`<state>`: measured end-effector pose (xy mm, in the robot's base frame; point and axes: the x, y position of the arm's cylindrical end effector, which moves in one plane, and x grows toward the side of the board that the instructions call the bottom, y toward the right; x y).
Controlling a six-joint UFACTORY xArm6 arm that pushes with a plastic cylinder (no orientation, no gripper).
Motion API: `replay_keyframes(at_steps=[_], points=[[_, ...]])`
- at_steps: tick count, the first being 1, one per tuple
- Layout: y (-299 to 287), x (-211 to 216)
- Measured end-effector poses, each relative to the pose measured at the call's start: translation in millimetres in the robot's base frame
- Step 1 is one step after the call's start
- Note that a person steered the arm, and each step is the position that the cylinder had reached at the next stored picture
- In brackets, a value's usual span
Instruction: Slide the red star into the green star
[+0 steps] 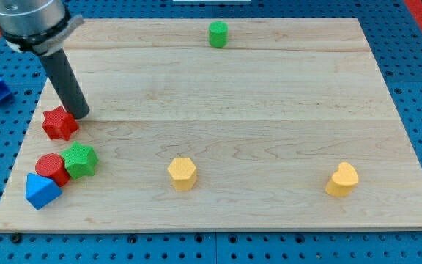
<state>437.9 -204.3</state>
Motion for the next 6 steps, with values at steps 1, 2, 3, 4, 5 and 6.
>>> replay_keyframes(at_steps=[1,2,3,4,5,6], points=[[-1.5,-41.1],[-54.2,-36.1],[-36.7,25.4],[-32.6,-3.8],[-17.2,-101.2],[50.3,-201.3]])
